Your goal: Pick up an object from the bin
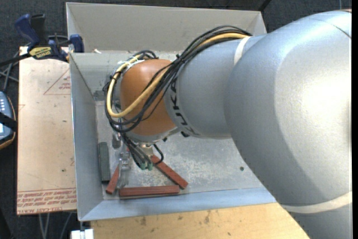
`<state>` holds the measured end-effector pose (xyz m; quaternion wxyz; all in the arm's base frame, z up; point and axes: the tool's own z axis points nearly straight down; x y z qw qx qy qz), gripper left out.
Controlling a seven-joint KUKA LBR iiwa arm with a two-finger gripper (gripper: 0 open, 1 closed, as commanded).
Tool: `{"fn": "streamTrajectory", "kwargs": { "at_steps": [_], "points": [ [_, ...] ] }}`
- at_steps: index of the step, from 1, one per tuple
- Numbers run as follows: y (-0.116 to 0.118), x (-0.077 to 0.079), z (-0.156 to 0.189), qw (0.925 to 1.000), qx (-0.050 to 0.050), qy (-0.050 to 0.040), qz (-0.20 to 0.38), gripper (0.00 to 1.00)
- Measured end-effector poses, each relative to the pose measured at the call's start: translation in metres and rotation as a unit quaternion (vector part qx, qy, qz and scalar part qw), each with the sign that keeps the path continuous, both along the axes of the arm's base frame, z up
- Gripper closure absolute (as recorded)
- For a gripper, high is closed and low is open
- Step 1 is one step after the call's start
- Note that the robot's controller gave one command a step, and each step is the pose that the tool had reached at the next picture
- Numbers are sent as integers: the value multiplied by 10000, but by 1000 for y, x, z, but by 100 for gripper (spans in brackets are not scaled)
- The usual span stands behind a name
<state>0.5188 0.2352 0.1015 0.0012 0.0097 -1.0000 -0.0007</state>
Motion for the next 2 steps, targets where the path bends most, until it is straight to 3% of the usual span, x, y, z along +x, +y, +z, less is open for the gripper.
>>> {"fn": "streamTrajectory", "kwargs": {
  "at_steps": [1, 2],
  "points": [
    [-1, 1, 0, 10000, -4, -6, -7, 0],
    [-16, -10, -11, 9986, 11, -33, 520, 0]
  ]
}}
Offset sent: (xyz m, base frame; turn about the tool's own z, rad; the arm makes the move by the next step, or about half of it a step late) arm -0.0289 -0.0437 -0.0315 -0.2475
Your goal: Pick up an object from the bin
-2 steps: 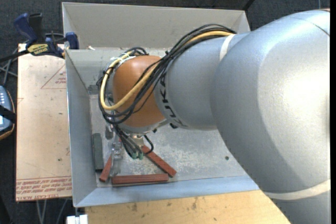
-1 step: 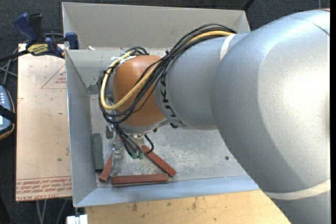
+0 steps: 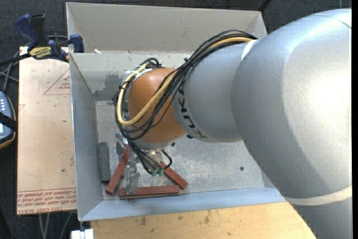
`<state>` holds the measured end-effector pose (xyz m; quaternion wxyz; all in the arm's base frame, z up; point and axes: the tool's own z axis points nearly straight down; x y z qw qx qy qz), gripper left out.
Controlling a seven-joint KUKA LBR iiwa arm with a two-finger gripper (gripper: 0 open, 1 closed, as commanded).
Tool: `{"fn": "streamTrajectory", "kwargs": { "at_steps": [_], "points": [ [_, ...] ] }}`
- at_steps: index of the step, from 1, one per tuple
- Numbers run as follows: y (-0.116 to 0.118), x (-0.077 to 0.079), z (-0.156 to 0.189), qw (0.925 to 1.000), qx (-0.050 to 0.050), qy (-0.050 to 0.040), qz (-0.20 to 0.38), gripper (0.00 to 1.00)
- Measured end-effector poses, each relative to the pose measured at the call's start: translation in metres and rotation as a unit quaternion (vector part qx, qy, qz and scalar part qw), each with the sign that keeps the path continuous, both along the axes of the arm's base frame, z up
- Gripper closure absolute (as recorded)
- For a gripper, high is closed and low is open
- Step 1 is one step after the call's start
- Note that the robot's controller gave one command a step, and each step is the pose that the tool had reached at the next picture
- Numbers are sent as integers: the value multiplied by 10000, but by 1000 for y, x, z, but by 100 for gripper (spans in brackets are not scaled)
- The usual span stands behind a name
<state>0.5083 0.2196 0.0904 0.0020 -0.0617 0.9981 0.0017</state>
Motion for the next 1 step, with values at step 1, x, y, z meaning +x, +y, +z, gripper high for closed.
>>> {"fn": "streamTrajectory", "kwargs": {
  "at_steps": [1],
  "points": [
    [-2, -18, -9, 9994, 3, -4, -343, 100]
  ]
}}
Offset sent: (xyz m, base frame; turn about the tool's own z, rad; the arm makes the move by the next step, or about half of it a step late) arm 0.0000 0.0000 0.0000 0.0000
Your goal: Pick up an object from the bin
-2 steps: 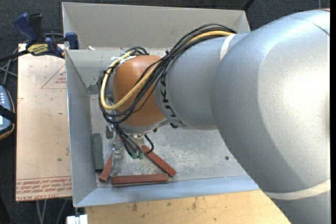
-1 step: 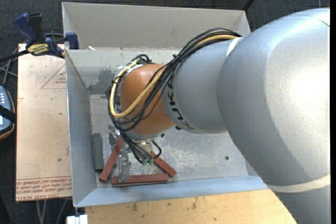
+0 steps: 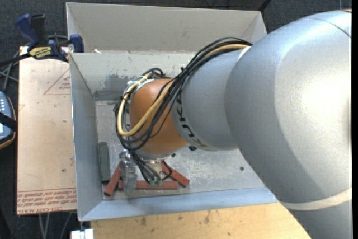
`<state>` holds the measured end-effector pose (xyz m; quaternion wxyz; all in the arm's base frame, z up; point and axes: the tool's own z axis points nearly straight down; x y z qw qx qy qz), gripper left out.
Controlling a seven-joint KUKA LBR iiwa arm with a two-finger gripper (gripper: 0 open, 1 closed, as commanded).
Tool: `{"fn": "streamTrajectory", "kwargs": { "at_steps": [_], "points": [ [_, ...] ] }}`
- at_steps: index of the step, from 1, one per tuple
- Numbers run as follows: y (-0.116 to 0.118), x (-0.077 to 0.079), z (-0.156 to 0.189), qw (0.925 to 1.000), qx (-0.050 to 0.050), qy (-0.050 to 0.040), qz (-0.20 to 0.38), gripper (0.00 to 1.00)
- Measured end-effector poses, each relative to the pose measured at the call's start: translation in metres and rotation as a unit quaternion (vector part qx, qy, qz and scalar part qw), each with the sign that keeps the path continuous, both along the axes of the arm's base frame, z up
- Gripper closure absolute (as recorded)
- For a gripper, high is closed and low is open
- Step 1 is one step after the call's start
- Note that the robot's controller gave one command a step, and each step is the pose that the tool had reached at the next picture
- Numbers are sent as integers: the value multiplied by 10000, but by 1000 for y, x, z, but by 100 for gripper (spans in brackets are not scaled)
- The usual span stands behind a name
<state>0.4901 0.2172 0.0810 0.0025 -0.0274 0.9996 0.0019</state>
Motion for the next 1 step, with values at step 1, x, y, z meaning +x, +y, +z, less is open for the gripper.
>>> {"fn": "streamTrajectory", "kwargs": {
  "at_steps": [1],
  "points": [
    [0, 0, 0, 10000, 0, 0, -2, 100]
  ]
}}
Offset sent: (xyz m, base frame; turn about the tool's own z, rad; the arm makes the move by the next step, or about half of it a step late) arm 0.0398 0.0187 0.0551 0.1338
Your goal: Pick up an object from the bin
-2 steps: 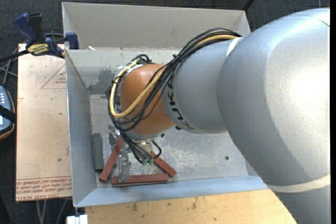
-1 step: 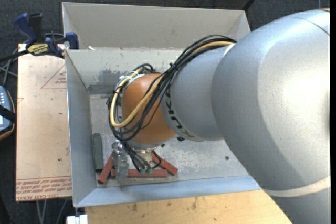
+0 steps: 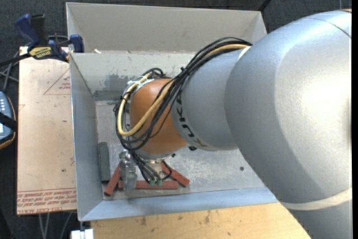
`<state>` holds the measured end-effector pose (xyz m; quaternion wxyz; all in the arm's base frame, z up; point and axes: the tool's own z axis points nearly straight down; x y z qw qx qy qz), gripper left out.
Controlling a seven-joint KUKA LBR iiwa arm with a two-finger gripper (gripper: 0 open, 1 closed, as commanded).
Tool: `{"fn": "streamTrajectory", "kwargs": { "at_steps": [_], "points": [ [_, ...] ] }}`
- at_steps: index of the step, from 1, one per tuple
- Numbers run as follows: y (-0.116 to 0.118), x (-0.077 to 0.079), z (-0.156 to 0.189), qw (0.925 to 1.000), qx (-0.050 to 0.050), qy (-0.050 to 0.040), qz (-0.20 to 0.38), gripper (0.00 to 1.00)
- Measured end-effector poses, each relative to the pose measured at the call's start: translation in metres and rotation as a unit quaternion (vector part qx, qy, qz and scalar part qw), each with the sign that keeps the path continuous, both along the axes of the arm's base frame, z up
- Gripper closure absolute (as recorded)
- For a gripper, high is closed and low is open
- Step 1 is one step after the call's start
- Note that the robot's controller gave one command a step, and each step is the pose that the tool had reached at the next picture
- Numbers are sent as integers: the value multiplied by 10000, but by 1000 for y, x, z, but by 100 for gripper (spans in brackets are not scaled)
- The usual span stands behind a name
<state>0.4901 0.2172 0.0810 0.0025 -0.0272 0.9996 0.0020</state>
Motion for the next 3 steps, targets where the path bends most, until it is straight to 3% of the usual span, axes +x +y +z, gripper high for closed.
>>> {"fn": "streamTrajectory", "kwargs": {
  "at_steps": [1, 2, 3],
  "points": [
    [11, 23, 31, 9992, -15, 27, -395, 100],
    [3, 12, 55, 9981, -14, 28, -609, 0],
    [3, 12, 55, 9981, -14, 28, -609, 0]
  ]
}}
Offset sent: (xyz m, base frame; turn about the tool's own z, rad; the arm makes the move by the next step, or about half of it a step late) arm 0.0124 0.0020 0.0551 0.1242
